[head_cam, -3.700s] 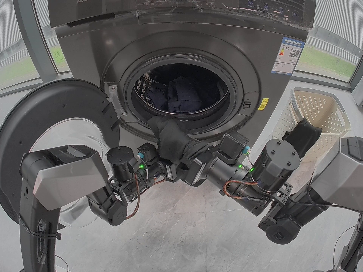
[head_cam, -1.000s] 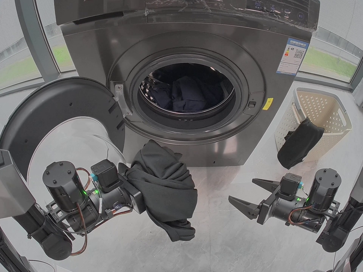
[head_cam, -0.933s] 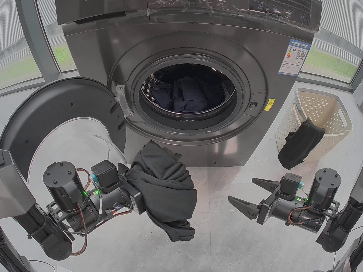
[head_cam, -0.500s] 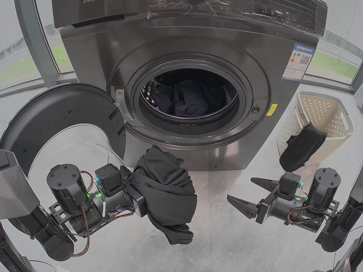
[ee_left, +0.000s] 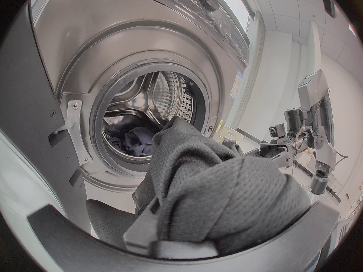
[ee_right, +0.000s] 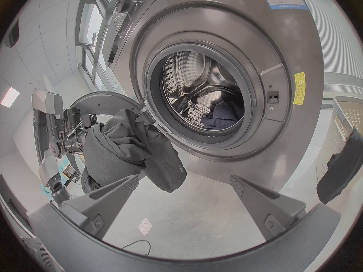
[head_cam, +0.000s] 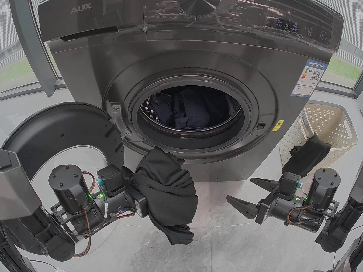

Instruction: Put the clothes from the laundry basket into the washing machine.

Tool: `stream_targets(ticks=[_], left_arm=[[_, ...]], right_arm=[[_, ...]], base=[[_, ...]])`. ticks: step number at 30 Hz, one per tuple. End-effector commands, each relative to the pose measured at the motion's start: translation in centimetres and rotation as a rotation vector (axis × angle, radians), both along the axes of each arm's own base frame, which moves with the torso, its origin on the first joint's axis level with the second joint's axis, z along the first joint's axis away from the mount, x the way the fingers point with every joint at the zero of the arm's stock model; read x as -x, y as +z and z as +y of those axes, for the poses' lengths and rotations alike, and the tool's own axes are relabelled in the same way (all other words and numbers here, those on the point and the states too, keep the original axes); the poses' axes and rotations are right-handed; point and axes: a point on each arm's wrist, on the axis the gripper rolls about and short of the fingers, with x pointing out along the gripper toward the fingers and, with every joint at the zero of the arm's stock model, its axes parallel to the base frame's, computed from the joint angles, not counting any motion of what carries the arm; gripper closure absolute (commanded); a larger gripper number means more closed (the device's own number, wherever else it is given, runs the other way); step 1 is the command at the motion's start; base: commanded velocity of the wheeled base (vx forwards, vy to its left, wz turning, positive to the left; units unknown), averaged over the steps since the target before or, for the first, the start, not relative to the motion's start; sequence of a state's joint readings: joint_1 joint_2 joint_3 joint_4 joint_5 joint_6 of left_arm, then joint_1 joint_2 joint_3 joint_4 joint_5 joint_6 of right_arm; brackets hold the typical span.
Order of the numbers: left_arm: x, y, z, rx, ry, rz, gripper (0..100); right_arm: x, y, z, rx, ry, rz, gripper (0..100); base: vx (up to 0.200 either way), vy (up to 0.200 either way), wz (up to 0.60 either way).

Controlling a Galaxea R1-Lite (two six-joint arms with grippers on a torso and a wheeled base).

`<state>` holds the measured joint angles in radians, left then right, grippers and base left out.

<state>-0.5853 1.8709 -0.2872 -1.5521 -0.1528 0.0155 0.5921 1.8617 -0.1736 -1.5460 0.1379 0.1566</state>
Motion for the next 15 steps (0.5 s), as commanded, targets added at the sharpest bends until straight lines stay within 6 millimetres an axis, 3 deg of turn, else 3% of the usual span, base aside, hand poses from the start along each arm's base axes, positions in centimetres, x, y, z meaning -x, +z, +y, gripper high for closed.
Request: stream_targets(ticks=[1,2,15], left_arm=[[-0.14,0.09,0.01,0.003,0.011,-0.005,100],[-0.14,0.05,-0.03,0.002,0.014,-0.003,100],[0.08,-0.26,-0.02,-0.009,0.012,0.010,100]], right_arm=[[-0.03,-0.05,-0.02,0.001,-0.001,0.002,0],[-0.03,-0.05,-0.02,0.001,-0.001,0.002,0],[0.06,-0.10,0.00,0.002,0.002,0.005,0]], base=[[0.000,-0.200,0.00],[0.000,-0.200,0.00],[0.000,0.000,0.00]])
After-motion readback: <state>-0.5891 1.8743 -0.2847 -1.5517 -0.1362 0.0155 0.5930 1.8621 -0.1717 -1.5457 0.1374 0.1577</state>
